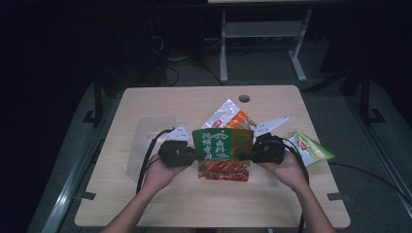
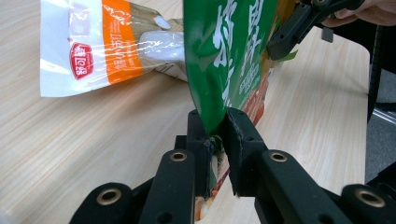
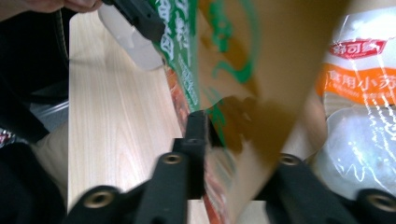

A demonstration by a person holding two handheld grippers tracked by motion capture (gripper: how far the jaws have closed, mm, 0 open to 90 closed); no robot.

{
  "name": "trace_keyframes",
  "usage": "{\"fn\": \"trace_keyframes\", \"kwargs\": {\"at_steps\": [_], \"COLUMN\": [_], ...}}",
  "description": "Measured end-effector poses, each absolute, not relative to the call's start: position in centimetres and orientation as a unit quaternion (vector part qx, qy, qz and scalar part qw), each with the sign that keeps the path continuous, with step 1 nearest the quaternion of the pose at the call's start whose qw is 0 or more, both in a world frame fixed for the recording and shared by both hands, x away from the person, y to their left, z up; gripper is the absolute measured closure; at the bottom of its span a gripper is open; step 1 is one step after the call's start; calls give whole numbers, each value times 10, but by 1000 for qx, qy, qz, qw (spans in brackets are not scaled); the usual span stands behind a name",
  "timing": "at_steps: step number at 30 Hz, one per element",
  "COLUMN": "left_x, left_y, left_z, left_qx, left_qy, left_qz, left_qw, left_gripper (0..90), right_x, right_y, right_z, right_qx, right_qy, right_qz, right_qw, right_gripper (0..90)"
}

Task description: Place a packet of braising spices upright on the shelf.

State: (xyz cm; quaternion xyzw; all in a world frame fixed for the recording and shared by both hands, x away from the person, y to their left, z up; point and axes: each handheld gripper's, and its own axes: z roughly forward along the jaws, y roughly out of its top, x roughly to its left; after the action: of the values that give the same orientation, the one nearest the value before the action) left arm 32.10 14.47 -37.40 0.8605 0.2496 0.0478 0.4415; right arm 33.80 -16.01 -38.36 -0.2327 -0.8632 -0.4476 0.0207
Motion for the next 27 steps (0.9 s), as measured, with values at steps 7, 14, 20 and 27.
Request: {"fn": "trace_keyframes", "kwargs": {"at_steps": [7, 14, 20, 27], "left_x": [313, 303, 289, 270], "left_y": [146, 155, 161, 167], "left_z": [-371, -366, -365, -365], "left_qx": [864, 857, 859, 856], "left_qy": [252, 264, 257, 245], "left_qz": [63, 81, 95, 105], "left_qw": [432, 435, 432, 444], "left_gripper": [679, 491, 400, 336], "right_x": [334, 327, 322, 324], "right_y": [-158, -158, -164, -169], "right_z": [-382, -377, -369, -354], "right_qx": [-218, -207, -213, -223], "right_qy": [-862, -861, -855, -849], "right_qz": [-457, -465, -472, -479], "right_qw": [21, 15, -5, -21], "right_gripper": [892, 896, 896, 896]}}
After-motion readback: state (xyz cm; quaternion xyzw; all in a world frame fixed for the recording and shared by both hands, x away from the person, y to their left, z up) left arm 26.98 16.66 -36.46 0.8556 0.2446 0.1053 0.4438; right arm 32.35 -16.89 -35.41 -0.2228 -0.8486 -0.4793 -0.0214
